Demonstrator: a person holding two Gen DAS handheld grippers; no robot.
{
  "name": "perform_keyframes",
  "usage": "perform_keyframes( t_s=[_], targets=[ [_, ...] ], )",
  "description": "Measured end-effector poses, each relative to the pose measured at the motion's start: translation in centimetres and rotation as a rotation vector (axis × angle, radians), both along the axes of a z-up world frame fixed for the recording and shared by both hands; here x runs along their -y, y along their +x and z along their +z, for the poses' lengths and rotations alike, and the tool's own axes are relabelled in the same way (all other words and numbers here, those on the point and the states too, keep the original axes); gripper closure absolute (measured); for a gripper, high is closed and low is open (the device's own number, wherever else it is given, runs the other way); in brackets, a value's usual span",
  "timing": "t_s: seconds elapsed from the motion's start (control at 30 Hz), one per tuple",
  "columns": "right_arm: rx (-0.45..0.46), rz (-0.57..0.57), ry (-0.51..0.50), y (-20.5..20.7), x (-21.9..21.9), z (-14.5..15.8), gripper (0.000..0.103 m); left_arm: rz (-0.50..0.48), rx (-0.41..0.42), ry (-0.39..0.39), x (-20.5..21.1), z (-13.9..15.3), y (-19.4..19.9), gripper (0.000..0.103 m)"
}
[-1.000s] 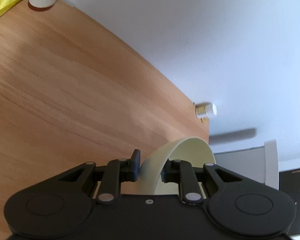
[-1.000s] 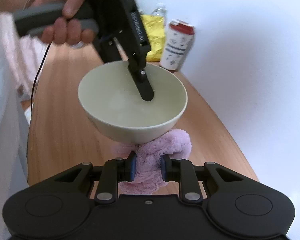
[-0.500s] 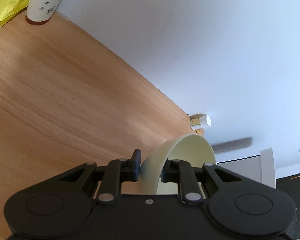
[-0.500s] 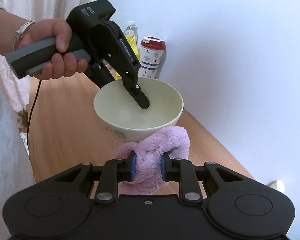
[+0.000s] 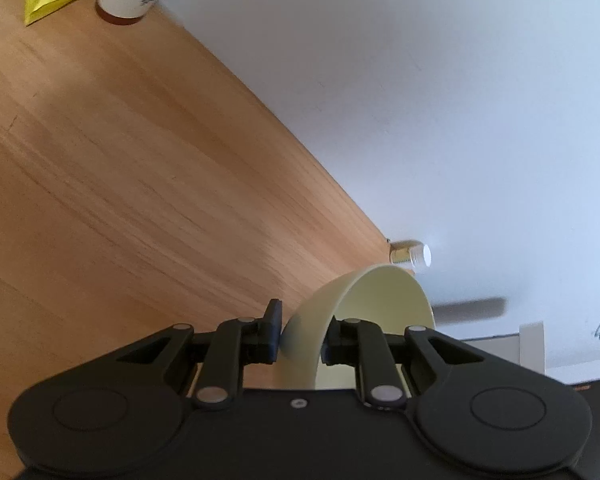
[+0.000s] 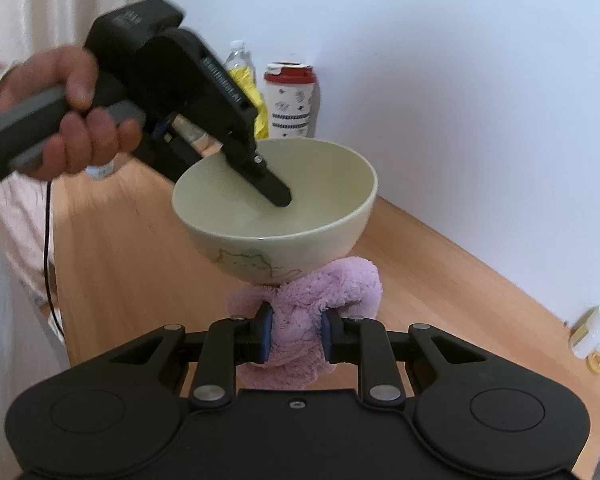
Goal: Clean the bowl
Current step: 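Tilt the held bowl with the left tool while the right tool wipes its base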
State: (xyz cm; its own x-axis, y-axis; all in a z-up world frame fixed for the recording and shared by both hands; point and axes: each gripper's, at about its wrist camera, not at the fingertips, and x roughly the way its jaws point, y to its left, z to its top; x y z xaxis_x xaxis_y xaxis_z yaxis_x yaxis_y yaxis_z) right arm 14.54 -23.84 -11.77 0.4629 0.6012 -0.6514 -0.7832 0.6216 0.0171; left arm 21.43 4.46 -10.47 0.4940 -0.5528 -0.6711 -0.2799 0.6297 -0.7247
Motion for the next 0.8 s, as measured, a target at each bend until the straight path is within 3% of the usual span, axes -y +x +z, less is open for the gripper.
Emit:
perform_keyframes(
  t_s=[0.27, 0.53, 0.8],
  targets=[
    [-0.035, -0.133, 0.096, -1.0, 0.7, 2.1, 0.077, 0.042, 0.036, -0.007, 0.0, 0.7, 0.1, 0.090],
    [0.038, -0.127, 0.122, -2.9, 1.7, 4.7, 0.077, -0.001, 0.070, 0.008, 0.4, 0.6, 0.6, 0.090],
    [0.082, -0.102, 0.081, -3.2, 1.5, 5.2, 0.077, -0.040, 0.107, 0.071, 0.8, 1.2, 1.1, 0.090]
  ],
)
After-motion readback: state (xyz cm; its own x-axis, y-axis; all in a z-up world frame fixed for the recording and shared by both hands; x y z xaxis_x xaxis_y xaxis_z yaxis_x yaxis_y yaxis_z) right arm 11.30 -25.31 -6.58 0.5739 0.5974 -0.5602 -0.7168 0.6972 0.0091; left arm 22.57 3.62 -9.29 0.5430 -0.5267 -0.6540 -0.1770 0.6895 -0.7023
